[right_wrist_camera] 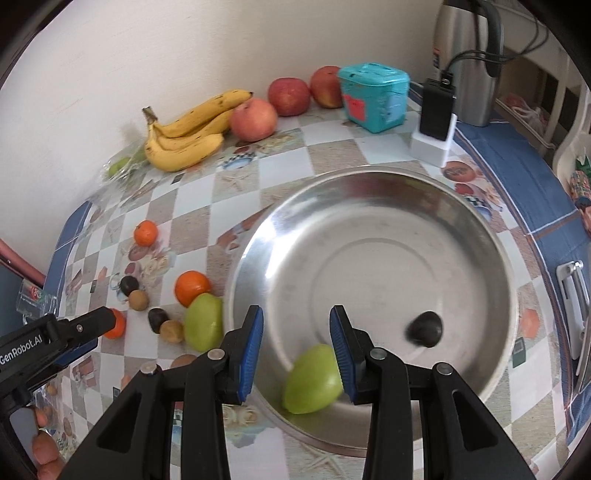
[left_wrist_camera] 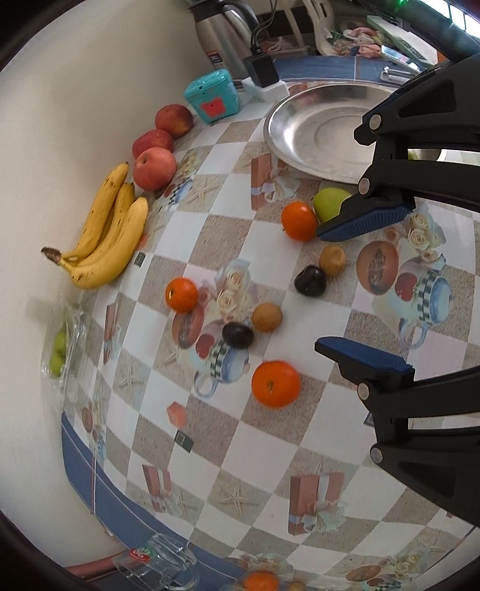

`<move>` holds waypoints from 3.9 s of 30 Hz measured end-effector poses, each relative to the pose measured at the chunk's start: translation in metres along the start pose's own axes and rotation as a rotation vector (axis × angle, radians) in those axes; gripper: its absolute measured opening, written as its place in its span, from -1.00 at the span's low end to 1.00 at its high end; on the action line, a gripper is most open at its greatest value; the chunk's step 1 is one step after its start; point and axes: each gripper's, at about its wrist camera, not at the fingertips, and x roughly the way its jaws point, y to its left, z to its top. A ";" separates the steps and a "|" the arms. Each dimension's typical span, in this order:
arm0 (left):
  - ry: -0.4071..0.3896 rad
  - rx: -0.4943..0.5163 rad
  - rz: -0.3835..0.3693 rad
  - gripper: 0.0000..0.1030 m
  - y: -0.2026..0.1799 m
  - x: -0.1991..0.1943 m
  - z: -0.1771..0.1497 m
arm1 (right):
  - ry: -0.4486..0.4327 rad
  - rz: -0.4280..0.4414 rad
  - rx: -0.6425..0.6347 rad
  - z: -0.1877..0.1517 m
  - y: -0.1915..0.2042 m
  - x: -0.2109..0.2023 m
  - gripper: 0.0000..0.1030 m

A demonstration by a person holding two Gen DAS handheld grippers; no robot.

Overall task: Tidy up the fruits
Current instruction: 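Raise both open grippers away from the steel plate, then move the left gripper toward the orange tangerine while the right gripper moves off the plate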

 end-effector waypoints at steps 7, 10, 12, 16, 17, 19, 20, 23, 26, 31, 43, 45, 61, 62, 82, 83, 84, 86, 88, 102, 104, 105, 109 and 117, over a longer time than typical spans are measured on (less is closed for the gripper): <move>-0.001 -0.008 0.067 0.54 0.011 0.001 0.003 | 0.002 0.002 -0.040 -0.002 0.017 0.002 -0.07; -0.010 -0.003 0.124 0.82 0.016 0.003 0.004 | 0.003 -0.007 -0.061 -0.003 0.021 0.004 0.16; -0.019 0.003 0.155 0.97 0.018 0.004 0.004 | -0.001 -0.013 -0.079 -0.004 0.023 0.005 0.29; -0.039 0.012 0.191 1.00 0.021 0.002 0.005 | -0.011 -0.020 -0.099 -0.005 0.026 0.007 0.53; -0.041 0.012 0.194 1.00 0.022 0.002 0.006 | -0.016 -0.023 -0.106 -0.005 0.027 0.007 0.64; -0.044 0.006 0.195 1.00 0.024 0.001 0.007 | -0.027 -0.030 -0.124 -0.005 0.029 0.006 0.78; -0.046 0.005 0.195 1.00 0.024 0.001 0.008 | -0.033 -0.033 -0.132 -0.006 0.030 0.005 0.81; -0.055 0.005 0.203 1.00 0.023 -0.001 0.009 | -0.047 -0.033 -0.154 -0.006 0.033 0.004 0.82; -0.065 0.006 0.219 1.00 0.023 -0.003 0.009 | -0.050 0.005 -0.164 -0.006 0.037 0.002 0.82; -0.089 -0.003 0.220 1.00 0.025 -0.008 0.011 | -0.075 0.021 -0.166 -0.005 0.042 -0.006 0.82; -0.108 -0.011 0.186 1.00 0.023 -0.013 0.012 | -0.144 0.001 -0.081 -0.003 0.031 -0.021 0.82; -0.111 0.004 0.178 1.00 0.021 -0.013 0.012 | -0.148 0.002 -0.067 -0.002 0.029 -0.023 0.82; -0.105 0.047 0.217 1.00 0.034 0.004 0.024 | -0.148 0.047 -0.139 0.011 0.053 -0.015 0.89; -0.107 0.049 0.223 1.00 0.036 0.006 0.025 | -0.142 0.047 -0.144 0.013 0.056 -0.012 0.94; -0.075 -0.037 0.252 1.00 0.074 0.033 0.044 | 0.018 0.057 -0.171 0.031 0.081 0.031 0.94; -0.070 -0.029 0.246 1.00 0.073 0.034 0.043 | 0.031 0.071 -0.160 0.030 0.081 0.032 0.94; -0.062 -0.017 0.239 1.00 0.070 0.036 0.043 | 0.039 0.088 -0.154 0.029 0.081 0.033 0.94; -0.047 0.004 0.225 1.00 0.065 0.039 0.041 | 0.053 0.117 -0.146 0.026 0.081 0.033 0.94; -0.035 0.014 0.221 1.00 0.062 0.041 0.040 | 0.057 0.131 -0.154 0.023 0.083 0.031 0.94; -0.026 0.016 0.187 0.98 0.061 0.044 0.038 | -0.026 0.062 -0.283 0.017 0.090 0.019 0.94; -0.023 0.021 0.191 0.97 0.060 0.047 0.038 | -0.031 0.073 -0.295 0.016 0.090 0.019 0.94; -0.020 0.022 0.192 0.95 0.060 0.048 0.037 | -0.032 0.074 -0.297 0.016 0.090 0.019 0.94; 0.000 0.006 0.168 0.84 0.061 0.054 0.037 | -0.020 0.071 -0.288 0.016 0.087 0.022 0.80; 0.023 -0.030 0.137 0.65 0.066 0.063 0.038 | 0.027 0.114 -0.258 0.016 0.079 0.032 0.20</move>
